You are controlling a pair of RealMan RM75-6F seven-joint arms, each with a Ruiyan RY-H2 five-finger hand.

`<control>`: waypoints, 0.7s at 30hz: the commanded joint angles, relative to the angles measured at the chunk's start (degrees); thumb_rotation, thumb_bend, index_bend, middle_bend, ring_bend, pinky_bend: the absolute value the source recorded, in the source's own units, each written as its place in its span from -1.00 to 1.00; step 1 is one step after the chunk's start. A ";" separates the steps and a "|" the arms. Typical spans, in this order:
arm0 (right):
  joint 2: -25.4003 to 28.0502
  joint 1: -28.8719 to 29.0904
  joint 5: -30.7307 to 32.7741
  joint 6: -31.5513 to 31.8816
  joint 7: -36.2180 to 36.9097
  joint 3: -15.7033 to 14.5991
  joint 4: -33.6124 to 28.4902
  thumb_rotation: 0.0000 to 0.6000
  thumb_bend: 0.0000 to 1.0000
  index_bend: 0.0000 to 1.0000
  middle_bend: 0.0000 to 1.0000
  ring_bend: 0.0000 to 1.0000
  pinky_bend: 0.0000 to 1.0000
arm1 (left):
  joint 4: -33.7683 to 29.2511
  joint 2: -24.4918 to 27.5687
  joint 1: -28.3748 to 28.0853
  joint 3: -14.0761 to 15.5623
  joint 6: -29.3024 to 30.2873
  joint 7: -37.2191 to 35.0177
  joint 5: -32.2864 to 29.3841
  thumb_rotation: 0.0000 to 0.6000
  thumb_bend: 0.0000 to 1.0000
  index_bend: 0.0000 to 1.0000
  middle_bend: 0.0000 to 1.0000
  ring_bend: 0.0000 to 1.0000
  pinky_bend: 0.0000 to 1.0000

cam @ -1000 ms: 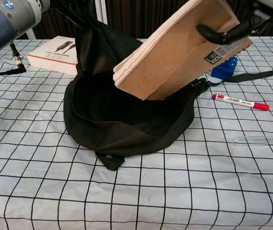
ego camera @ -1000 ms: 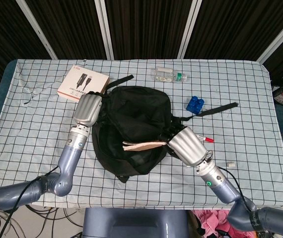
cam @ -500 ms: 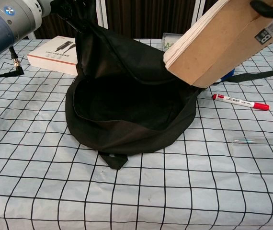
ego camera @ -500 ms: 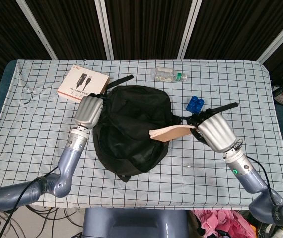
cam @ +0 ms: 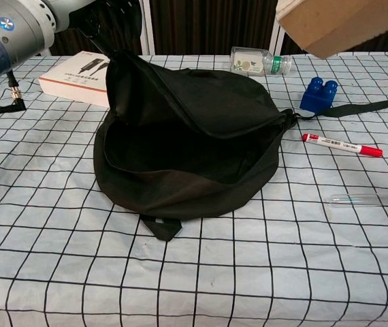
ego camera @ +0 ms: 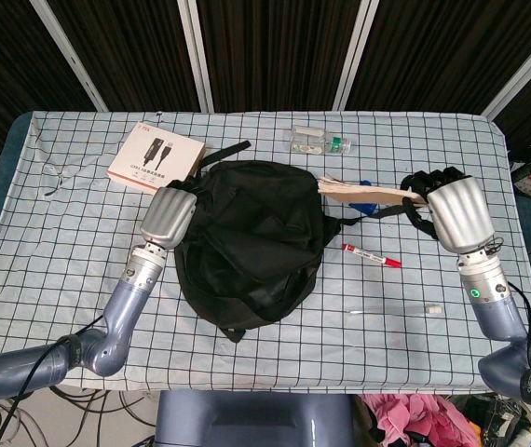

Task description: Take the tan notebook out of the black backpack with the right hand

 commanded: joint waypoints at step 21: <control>-1.45 0.17 5.76 -8.41 -1.56 -0.94 15.86 1.00 -0.11 0.36 0.20 0.22 0.17 | -20.44 22.25 5.71 -2.82 -8.04 -8.26 -8.71 1.00 -1.00 -0.63 -0.88 -1.00 -1.00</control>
